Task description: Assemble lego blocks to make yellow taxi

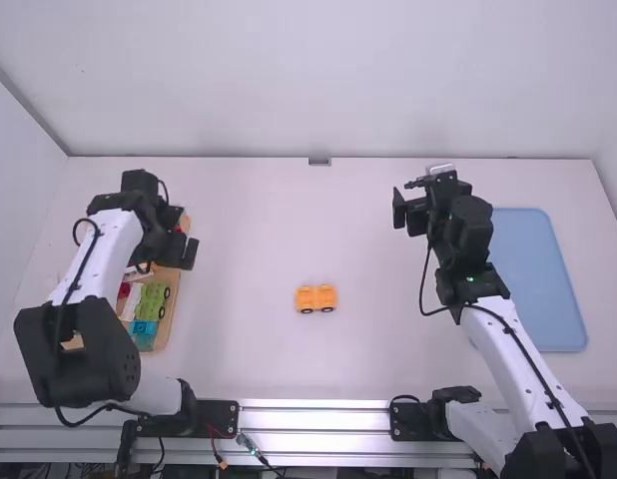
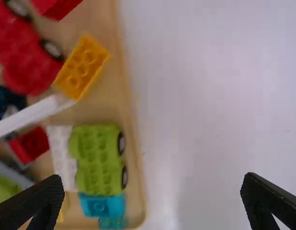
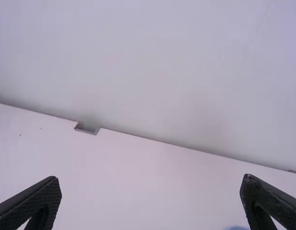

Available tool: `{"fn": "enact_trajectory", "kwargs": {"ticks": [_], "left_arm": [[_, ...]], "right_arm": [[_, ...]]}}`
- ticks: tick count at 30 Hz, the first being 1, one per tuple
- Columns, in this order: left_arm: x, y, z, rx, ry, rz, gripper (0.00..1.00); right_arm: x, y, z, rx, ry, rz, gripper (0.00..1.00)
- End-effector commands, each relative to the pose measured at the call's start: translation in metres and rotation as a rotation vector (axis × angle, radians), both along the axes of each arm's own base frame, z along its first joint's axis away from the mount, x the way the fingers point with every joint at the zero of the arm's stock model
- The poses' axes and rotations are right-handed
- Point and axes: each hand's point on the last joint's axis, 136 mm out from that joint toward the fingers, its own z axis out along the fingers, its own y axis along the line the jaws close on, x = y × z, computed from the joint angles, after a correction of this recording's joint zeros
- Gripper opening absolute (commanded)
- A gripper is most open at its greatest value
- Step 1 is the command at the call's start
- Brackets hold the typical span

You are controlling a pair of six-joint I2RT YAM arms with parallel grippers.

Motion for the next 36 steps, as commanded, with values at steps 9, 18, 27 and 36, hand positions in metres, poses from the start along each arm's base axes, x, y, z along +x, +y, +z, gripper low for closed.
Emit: {"fn": "enact_trajectory", "kwargs": {"ticks": [9, 18, 27, 36], "left_arm": [[-0.080, 0.077, -0.012, 0.216, 0.012, 0.049, 0.99], [-0.098, 0.120, -0.021, 0.073, -0.098, 0.090, 0.99], [-0.109, 0.130, -0.049, -0.045, 0.063, -0.038, 0.99], [-0.120, 0.143, -0.082, -0.042, 0.188, -0.008, 0.93]], "right_arm": [[0.008, 0.002, 0.035, 0.020, -0.102, 0.001, 0.99], [0.008, 0.002, 0.036, 0.023, -0.109, 0.001, 0.99], [0.009, 0.002, 0.043, 0.029, -0.137, 0.002, 0.99], [0.010, 0.002, 0.051, 0.033, -0.167, 0.002, 0.99]]}}
